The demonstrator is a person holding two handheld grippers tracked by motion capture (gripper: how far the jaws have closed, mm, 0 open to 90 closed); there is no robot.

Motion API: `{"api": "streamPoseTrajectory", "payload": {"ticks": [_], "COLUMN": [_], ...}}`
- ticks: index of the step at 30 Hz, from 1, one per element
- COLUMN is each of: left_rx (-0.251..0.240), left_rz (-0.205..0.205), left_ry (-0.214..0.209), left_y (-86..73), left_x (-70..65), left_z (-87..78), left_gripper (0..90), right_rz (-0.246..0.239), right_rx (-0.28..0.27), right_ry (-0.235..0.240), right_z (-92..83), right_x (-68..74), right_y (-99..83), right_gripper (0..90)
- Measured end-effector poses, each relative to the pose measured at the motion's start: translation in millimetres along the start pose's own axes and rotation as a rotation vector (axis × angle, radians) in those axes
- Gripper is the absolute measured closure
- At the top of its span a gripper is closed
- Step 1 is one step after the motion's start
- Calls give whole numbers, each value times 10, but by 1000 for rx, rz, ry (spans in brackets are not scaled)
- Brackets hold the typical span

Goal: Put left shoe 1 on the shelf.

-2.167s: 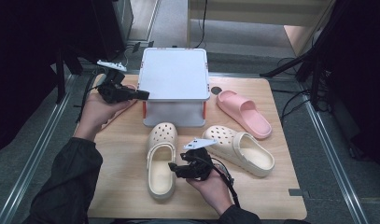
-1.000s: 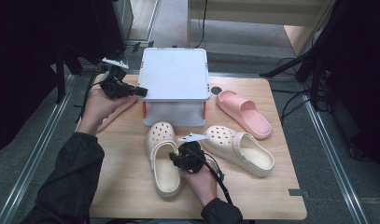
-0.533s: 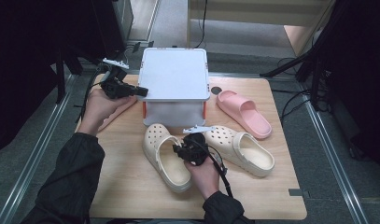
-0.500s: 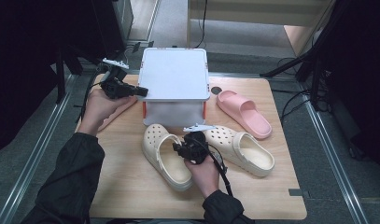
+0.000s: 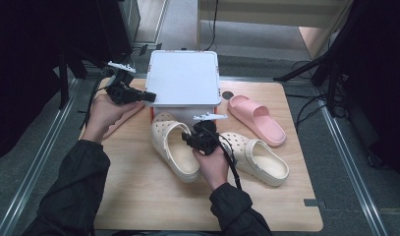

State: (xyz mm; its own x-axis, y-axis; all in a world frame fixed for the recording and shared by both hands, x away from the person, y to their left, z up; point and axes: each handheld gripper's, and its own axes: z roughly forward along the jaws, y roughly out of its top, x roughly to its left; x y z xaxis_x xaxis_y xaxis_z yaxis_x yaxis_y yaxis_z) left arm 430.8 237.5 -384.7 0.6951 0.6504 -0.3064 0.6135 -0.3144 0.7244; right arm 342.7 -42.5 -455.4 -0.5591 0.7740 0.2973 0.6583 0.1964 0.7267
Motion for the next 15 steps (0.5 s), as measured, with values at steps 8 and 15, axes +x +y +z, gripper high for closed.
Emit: {"api": "streamPoseTrajectory", "payload": {"ticks": [8,15], "left_rx": [0,-15], "left_rz": [5,-3], "left_ry": [8,-2], "left_y": [1,-18], "left_x": [-11,3], "left_z": [2,2], "left_gripper": [871,871], "right_rz": [29,54], "right_rx": [-14,-34], "right_ry": [-61,-130], "right_z": [241,433], "right_x": [-140,-225], "right_y": [187,170], "right_gripper": [787,785]}}
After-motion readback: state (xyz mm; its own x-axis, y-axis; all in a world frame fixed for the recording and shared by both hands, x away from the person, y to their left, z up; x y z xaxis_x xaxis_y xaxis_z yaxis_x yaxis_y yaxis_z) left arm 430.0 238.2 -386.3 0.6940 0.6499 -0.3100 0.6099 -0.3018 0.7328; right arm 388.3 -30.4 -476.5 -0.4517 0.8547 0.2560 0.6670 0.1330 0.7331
